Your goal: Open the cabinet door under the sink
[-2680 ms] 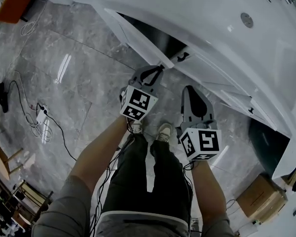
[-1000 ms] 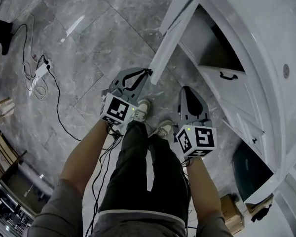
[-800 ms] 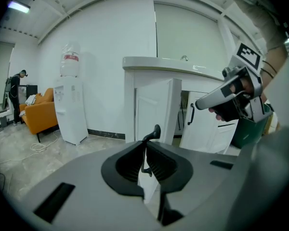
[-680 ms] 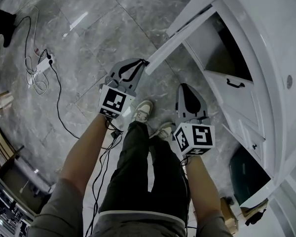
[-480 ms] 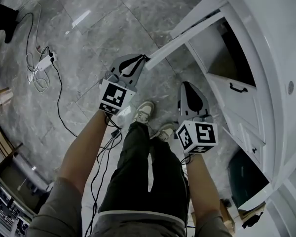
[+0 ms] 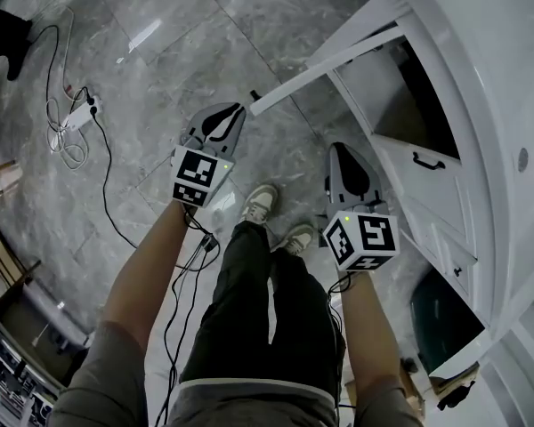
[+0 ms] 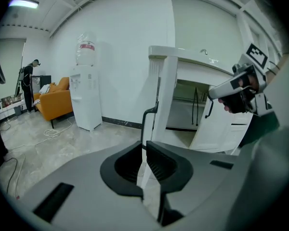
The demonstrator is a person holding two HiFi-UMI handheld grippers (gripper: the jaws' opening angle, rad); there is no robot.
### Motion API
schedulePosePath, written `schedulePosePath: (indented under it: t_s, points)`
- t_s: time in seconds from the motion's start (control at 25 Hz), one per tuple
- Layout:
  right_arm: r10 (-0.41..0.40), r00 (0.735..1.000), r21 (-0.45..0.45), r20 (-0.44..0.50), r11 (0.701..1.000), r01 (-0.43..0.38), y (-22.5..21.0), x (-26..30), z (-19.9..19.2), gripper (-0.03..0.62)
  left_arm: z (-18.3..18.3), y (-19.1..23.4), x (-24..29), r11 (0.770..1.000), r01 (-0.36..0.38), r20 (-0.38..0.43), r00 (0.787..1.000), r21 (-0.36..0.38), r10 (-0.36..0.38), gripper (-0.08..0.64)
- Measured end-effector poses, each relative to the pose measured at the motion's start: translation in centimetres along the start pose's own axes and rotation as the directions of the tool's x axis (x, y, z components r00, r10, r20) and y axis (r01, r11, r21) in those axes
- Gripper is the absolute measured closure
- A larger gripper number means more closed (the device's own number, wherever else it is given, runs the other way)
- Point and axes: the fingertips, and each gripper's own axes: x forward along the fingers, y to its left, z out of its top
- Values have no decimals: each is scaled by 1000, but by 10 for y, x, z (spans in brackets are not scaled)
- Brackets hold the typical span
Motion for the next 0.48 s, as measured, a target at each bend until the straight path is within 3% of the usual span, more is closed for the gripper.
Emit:
schedulePosePath:
  t_s: [0.28,0.48]
  points:
    - [-7,1000,-15,7,1000,7,3,-22,15,555,5,-24,-30,999,19,-14,1000,-34,-20,529]
    - [-24,999,-42,37,999,25,1,-56,47,555,44,-61,-54,998,59,16,998,-22,-58,530]
